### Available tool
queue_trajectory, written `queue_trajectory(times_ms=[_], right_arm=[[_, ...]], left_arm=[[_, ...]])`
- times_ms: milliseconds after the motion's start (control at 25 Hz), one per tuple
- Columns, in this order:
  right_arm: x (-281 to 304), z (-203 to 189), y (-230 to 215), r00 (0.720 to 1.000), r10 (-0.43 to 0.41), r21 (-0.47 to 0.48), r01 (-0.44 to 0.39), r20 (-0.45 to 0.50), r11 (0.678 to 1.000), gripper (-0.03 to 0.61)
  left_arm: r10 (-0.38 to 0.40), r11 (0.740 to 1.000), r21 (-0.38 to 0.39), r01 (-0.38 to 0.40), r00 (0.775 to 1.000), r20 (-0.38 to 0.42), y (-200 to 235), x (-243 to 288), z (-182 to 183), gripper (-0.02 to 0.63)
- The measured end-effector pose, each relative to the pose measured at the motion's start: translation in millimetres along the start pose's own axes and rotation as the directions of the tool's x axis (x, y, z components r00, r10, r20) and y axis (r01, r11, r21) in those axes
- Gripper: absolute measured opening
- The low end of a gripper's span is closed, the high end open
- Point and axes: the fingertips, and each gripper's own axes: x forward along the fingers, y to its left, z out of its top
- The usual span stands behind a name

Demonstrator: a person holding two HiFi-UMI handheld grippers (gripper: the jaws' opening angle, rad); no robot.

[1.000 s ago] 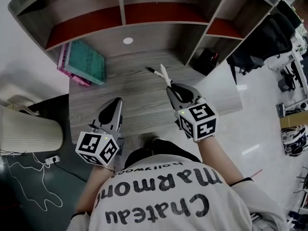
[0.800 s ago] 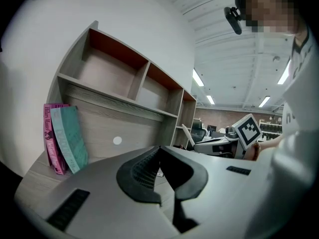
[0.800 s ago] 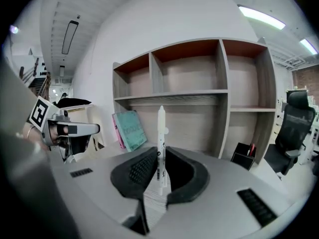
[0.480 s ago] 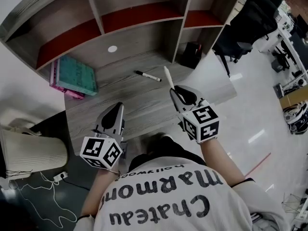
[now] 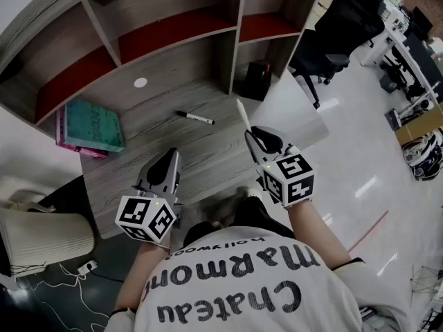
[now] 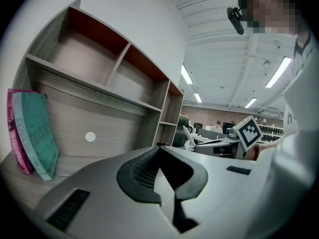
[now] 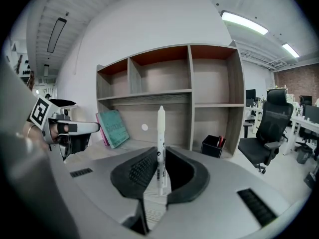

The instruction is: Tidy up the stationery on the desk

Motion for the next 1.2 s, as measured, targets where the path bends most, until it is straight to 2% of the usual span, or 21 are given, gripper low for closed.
queue_trajectory(times_ms=[400, 680, 840, 1040, 1200], right_arm=[[11, 7, -86, 1.0, 0.001, -0.002, -0.002, -0.018, 1.0, 0.064], [36, 16, -146, 0.998, 0.043, -0.021, -0.044, -0.041, 0.999, 0.064], [58, 13, -174, 0.99, 0.076, -0.065, -0.084, -0.118, 0.994, 0.064], [80, 0, -205, 0.958, 0.094, -0.119, -0.13, -0.27, 0.984, 0.064], [97, -20, -220, 0.897, 0.094, -0.198, -0.196, -0.432, 0.96, 0.064]], left_arm=[[0.02, 1.0, -0.008, -0.02, 1.0, 0.013, -24, 73, 9, 0.014], [0.094, 0.995, -0.028, -0.093, 0.995, 0.027, -29, 115, 12, 0.014], [0.158, 0.987, -0.044, -0.156, 0.987, 0.026, -23, 125, 8, 0.015], [0.225, 0.973, -0.065, -0.222, 0.974, 0.035, -17, 131, 6, 0.014], [0.267, 0.961, -0.081, -0.263, 0.963, 0.035, -11, 132, 1, 0.015]])
